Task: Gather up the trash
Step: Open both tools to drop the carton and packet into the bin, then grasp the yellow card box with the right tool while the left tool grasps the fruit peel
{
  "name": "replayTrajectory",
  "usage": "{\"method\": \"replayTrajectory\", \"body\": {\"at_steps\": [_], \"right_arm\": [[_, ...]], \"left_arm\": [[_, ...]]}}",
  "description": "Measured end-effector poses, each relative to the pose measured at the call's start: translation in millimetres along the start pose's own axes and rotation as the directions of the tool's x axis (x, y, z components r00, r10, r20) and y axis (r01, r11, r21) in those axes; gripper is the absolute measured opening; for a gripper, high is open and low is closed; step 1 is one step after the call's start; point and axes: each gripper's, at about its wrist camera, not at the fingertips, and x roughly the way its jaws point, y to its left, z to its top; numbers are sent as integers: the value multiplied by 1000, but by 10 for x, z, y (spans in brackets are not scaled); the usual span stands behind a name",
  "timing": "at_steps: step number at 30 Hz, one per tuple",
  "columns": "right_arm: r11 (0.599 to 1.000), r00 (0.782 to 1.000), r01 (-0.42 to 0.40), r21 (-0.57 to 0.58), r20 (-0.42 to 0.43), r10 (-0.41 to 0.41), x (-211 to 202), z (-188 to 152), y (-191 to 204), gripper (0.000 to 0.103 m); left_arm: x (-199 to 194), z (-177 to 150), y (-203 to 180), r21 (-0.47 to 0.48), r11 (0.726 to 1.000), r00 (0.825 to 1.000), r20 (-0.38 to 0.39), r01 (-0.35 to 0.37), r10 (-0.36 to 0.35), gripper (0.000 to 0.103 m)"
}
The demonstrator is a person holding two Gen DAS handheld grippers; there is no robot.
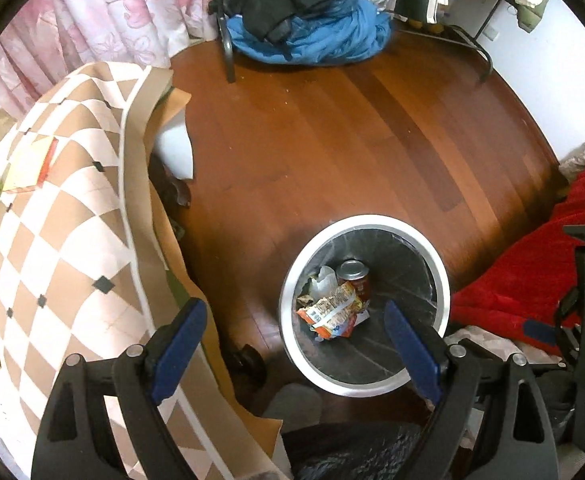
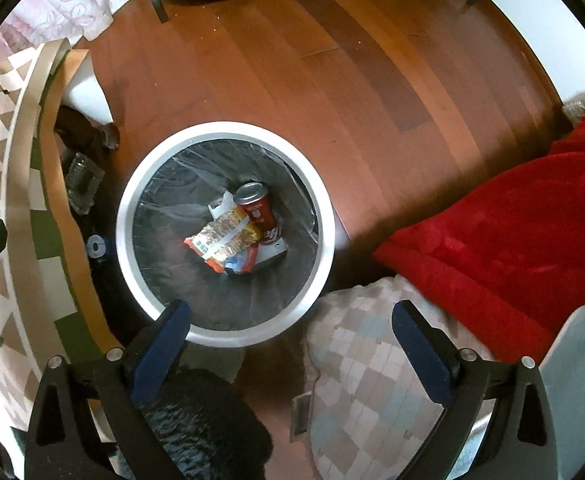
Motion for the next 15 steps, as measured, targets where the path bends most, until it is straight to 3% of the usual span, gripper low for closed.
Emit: {"method": "replayTrajectory", "body": {"at_steps": [7,15], "right_arm": [[1000,999,-23,18,25,22,-308,-101,21,102],[998,991,-61,28,124,57,-1038,-314,56,102]], "left_arm": [[-263,-3,5,13,1000,999,37,-14,13,91],[-753,-77,37,29,1000,994,109,5,-8,91]]}}
